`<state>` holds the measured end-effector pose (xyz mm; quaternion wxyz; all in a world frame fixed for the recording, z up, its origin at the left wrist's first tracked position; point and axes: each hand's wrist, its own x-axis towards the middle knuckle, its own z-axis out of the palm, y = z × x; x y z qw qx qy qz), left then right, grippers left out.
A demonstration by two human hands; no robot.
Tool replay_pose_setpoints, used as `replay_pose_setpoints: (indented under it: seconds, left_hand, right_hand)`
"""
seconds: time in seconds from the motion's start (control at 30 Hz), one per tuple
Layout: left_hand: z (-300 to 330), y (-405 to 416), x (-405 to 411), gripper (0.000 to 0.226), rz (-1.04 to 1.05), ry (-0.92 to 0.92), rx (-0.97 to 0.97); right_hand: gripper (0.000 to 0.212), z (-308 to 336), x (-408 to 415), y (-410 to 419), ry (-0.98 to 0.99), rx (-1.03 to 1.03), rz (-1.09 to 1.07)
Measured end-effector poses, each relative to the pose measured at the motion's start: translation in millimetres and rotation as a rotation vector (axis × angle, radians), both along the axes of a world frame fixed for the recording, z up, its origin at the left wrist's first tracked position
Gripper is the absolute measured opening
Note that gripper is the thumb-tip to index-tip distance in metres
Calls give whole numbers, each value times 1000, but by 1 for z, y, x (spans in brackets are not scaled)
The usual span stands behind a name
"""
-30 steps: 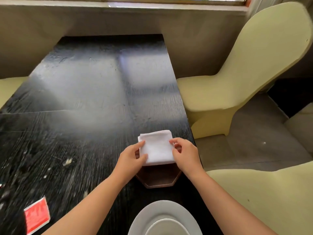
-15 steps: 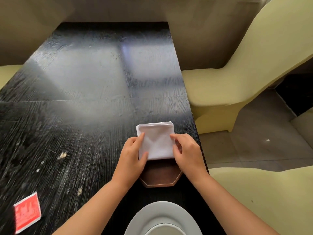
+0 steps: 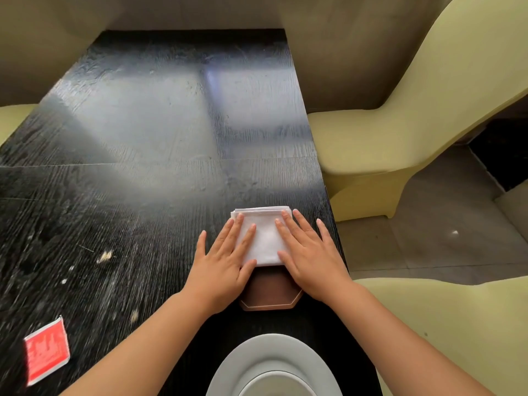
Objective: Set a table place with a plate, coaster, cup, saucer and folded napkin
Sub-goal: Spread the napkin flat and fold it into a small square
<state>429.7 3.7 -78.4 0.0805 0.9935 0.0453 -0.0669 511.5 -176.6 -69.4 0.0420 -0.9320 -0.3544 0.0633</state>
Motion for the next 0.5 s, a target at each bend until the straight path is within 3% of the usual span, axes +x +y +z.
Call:
replay_pose_setpoints:
  seconds: [0.5]
  left_hand:
    - [5,1,19,61,9,123,0]
  right_hand:
    - [58,4,4,13,104,-46,-89]
